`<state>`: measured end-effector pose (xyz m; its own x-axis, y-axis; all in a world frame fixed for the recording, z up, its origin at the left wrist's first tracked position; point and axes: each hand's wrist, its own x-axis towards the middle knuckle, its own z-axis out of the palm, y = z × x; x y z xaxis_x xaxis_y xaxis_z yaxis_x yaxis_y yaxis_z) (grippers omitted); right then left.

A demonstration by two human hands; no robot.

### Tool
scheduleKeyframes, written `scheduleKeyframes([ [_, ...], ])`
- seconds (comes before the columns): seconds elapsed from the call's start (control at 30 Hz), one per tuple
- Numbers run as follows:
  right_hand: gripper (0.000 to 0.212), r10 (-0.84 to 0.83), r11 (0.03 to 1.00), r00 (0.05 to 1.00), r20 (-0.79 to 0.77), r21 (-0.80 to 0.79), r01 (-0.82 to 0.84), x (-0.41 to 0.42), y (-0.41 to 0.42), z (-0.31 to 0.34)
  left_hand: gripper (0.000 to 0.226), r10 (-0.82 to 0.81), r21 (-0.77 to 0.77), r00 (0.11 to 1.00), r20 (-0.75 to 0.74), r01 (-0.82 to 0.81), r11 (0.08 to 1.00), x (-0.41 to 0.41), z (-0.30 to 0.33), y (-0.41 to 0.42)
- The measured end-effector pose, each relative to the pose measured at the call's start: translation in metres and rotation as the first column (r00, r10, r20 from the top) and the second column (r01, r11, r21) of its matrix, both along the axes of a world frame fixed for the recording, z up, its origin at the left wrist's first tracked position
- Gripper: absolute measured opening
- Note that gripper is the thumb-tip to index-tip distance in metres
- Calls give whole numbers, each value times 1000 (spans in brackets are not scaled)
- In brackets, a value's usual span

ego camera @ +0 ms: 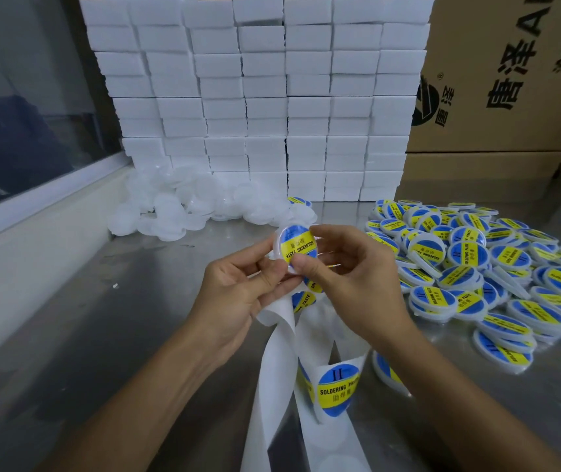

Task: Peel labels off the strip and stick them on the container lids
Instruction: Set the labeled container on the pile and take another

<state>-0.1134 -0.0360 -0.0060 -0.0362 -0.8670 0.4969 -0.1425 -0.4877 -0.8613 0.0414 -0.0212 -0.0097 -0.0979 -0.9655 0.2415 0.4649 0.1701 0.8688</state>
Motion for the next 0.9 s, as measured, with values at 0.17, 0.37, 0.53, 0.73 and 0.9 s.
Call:
scheduleKeyframes([
  [0.17,5,-16,1000,994,105,4,16,-7,-2,4,38,-50,20,999,14,50,999,-1,-2,-1],
  [0.37,51,-66,997,998,-16,49,67,1,4,1,44,16,32,1000,18,-16,999,-2,-5,-2],
  [0.53,28,-76,997,996,56,39,74,-4,1,4,48,-6,-8,992,125,7,1000,-2,-4,0],
  [0.73,39,-167,985,985,-35,23,168,-1,3,1,50,22,-86,975,223,-3,996,0,-8,-1],
  [0.9,29,-78,995,996,36,62,76,-9,-2,4,41,-9,-88,977,214,29,996,2,-5,-1],
])
